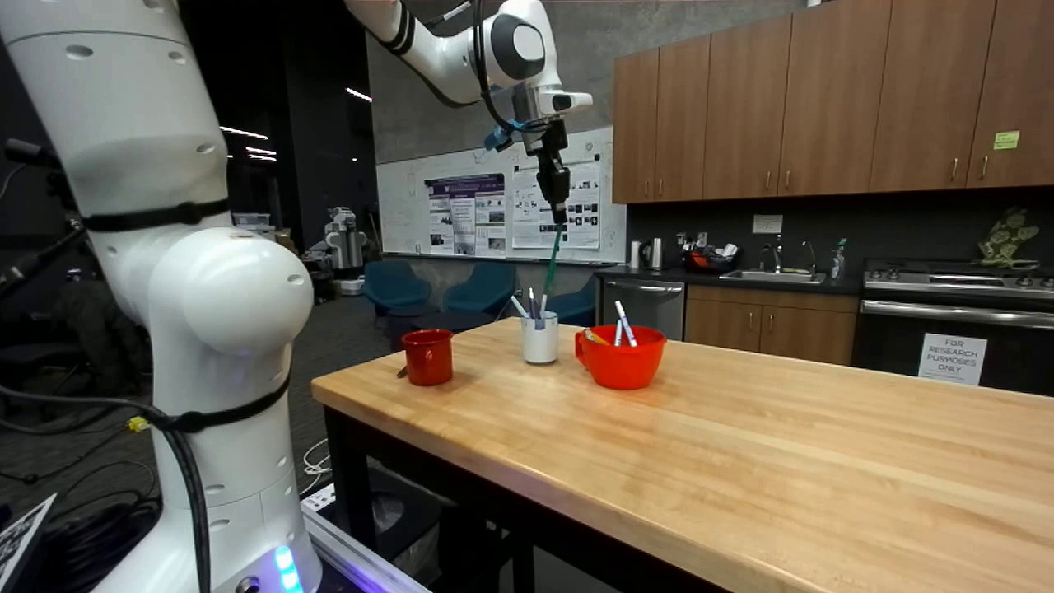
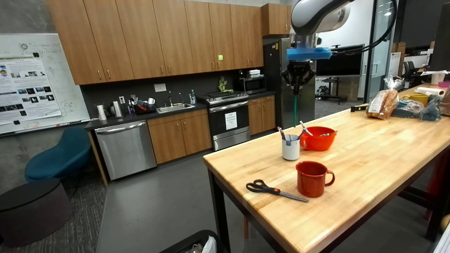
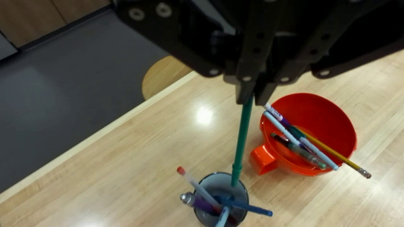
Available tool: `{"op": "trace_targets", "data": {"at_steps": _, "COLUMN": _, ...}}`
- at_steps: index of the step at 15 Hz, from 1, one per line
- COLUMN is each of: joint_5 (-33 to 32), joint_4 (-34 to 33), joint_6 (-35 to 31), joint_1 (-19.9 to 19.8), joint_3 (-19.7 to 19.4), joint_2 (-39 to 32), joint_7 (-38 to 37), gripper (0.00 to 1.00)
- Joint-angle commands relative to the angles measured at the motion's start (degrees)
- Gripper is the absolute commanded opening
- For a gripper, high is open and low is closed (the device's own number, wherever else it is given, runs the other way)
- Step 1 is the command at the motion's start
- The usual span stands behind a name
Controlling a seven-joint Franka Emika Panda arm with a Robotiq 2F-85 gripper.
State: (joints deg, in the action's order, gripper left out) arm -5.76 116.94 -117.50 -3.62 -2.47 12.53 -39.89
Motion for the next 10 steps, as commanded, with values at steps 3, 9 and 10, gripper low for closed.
{"op": "trace_targets", "data": {"at_steps": 3, "joint_5": 4.35, "joint_4": 6.88, "joint_6": -3.46, "joint_1": -0.11, "joint_3": 1.2, "joint_2": 4.74, "joint_7": 8.14, "gripper": 0.02}}
{"op": "trace_targets", "data": {"at_steps": 9, "joint_5": 3.82, "joint_4": 12.53, "joint_6": -12.77, "joint_1": -0.13, "joint_3": 2.14, "joint_2": 4.66, "joint_7": 15.4, "gripper": 0.02}}
{"op": "trace_targets", "data": {"at_steps": 10, "joint_5": 3.62, "joint_4": 13.27, "joint_6": -13.69, "joint_1": -0.12, "joint_3": 2.27, "joint_2": 4.45, "joint_7": 16.34, "gripper": 0.02}}
